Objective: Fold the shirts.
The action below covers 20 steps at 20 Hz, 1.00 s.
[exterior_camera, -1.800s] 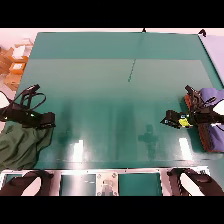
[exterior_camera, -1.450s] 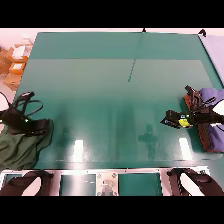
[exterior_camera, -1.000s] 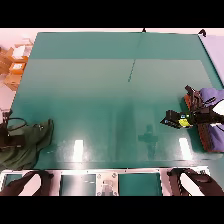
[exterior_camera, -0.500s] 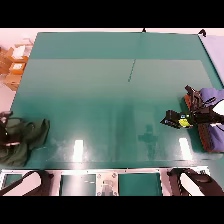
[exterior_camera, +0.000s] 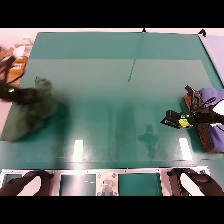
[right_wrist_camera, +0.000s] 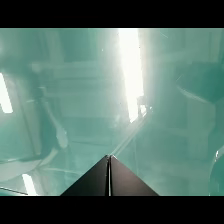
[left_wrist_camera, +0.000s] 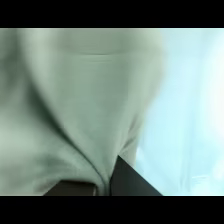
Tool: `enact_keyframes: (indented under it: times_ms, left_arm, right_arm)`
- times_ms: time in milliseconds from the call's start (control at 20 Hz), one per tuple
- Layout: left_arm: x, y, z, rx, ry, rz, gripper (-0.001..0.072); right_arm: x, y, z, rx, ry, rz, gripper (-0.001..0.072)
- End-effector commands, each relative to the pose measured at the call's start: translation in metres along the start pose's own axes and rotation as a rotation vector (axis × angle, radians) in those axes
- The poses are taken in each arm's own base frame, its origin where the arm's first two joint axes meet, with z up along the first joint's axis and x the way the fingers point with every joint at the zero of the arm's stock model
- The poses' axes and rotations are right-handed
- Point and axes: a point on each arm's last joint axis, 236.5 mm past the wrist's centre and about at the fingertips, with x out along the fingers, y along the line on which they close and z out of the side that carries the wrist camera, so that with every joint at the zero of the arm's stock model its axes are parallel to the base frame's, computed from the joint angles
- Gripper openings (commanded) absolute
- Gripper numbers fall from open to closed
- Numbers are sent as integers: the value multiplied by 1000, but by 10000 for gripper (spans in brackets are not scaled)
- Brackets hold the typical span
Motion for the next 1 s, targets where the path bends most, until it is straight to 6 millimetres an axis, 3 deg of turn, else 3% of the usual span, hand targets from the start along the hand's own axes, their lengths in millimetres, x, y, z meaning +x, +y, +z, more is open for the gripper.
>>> enact_keyframes:
  times_ms: [0, 150, 250, 300, 350, 400, 500, 600, 700, 800, 900, 950]
  left_arm:
    - [-9, -149, 26, 202, -145, -247, 24]
    - [26, -235, 16, 309, -136, -380, 25]
    - [68, -264, 4, 309, -73, -418, 27]
    - [89, -271, 1, 280, -36, -435, 249]
    - [106, -276, -1, 229, -4, -459, 660]
    - [117, -274, -1, 199, 22, -467, 719]
    - [115, -251, 7, 179, 52, -442, 720]
    - [96, -207, 22, 189, 98, -385, 720]
    - [81, -144, 26, 157, 155, -272, 720]
    - [80, -74, 23, 108, 201, -118, 720]
    - [91, -25, 5, 18, 252, -51, 720]
    - [103, -7, -6, -42, 266, -43, 720]
  right_arm:
    - [0, 0, 0, 0, 0, 0, 19]
    - [0, 0, 0, 0, 0, 0, 19]
    - [0, 0, 0, 0, 0, 0, 19]
    - [0, 0, 0, 0, 0, 0, 19]
    - [0, 0, 0, 0, 0, 0, 19]
    - [0, 0, 0, 0, 0, 0, 19]
    - [0, 0, 0, 0, -1, 0, 19]
    - [0, 0, 0, 0, 0, 1, 19]
    - [1, 0, 3, 2, -16, 0, 19]
    - [5, -3, 17, 11, -77, -1, 44]
    - [12, -4, 30, 35, -127, 14, 282]
    - [15, 0, 38, 57, -155, 39, 335]
